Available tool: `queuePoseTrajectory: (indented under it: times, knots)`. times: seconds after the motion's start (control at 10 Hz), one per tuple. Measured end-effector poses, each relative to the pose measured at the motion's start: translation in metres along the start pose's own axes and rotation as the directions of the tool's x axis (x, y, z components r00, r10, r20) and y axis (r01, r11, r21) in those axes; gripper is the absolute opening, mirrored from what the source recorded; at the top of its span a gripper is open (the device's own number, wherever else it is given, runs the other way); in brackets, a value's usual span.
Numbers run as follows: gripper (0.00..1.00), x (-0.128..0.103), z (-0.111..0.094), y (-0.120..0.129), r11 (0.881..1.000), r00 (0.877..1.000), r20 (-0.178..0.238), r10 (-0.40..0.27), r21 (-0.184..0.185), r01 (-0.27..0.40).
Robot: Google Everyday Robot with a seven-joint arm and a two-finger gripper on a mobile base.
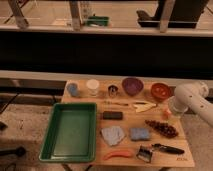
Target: Place apple in paper cup
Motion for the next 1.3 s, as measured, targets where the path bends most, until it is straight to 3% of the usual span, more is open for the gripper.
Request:
queuePoseTrajectory:
  times: [0.3,0.6,0.8,1.3]
  knots:
    - [0.8,0.004,-0.004,-0.009,1.0,0.999,-0.037,0.0,0.023,0.0]
    - [0.8,0.024,0.008,-0.01,0.999,0.998,-0.052,0.022,0.04,-0.02]
    - [0.8,0.034,0.017,-0.011,0.998,0.998,-0.052,0.039,0.052,-0.036]
    - [0.8,0.048,0.033,-0.021,0.989,0.991,-0.007,0.136,0.066,-0.135]
